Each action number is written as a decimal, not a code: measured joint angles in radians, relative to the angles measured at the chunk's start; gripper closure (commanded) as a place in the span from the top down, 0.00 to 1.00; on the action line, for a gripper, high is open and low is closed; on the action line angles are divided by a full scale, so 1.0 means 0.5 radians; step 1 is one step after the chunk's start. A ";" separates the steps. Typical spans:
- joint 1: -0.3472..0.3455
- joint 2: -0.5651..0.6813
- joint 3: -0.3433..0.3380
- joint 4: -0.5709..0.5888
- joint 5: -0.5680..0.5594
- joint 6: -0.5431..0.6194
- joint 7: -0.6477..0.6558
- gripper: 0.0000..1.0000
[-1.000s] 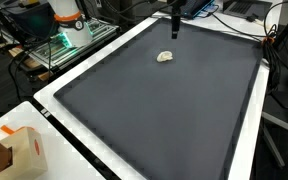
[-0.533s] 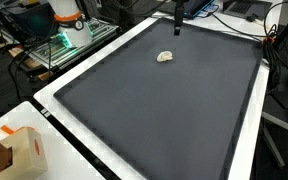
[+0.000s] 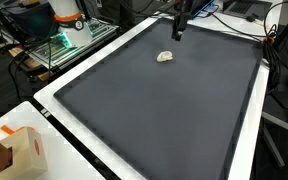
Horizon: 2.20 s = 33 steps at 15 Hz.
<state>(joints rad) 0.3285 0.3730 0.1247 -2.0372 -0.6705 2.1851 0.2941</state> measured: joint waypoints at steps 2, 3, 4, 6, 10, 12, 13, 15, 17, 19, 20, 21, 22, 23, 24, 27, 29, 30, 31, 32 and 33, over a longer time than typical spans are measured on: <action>0.053 0.099 -0.015 0.079 -0.146 -0.116 0.089 1.00; 0.074 0.148 -0.020 0.119 -0.207 -0.169 0.129 1.00; 0.091 0.194 -0.024 0.157 -0.252 -0.217 0.164 1.00; 0.116 0.285 -0.033 0.237 -0.329 -0.308 0.233 1.00; 0.136 0.426 -0.041 0.366 -0.355 -0.439 0.348 1.00; 0.149 0.475 -0.046 0.418 -0.358 -0.491 0.426 1.00; 0.161 0.494 -0.050 0.444 -0.363 -0.526 0.471 1.00; 0.190 0.526 -0.060 0.485 -0.379 -0.604 0.558 1.00; 0.220 0.549 -0.062 0.520 -0.397 -0.698 0.640 1.00; 0.245 0.570 -0.062 0.548 -0.401 -0.787 0.704 1.00; 0.255 0.582 -0.062 0.562 -0.401 -0.828 0.730 1.00; 0.263 0.593 -0.062 0.574 -0.405 -0.861 0.758 1.00; 0.270 0.604 -0.062 0.586 -0.407 -0.888 0.784 1.00; 0.275 0.614 -0.062 0.597 -0.408 -0.911 0.803 1.00; 0.280 0.624 -0.062 0.607 -0.409 -0.928 0.819 1.00; 0.284 0.651 -0.061 0.632 -0.410 -0.955 0.854 1.00; 0.283 0.659 -0.061 0.644 -0.410 -0.959 0.860 1.00; 0.282 0.659 -0.061 0.648 -0.410 -0.959 0.860 1.00; 0.280 0.660 -0.061 0.652 -0.410 -0.959 0.860 1.00; 0.278 0.659 -0.061 0.657 -0.410 -0.959 0.860 1.00; 0.276 0.659 -0.061 0.663 -0.410 -0.959 0.860 1.00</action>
<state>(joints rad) 0.4663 0.7026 0.0940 -1.7056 -0.8757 1.7058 0.7243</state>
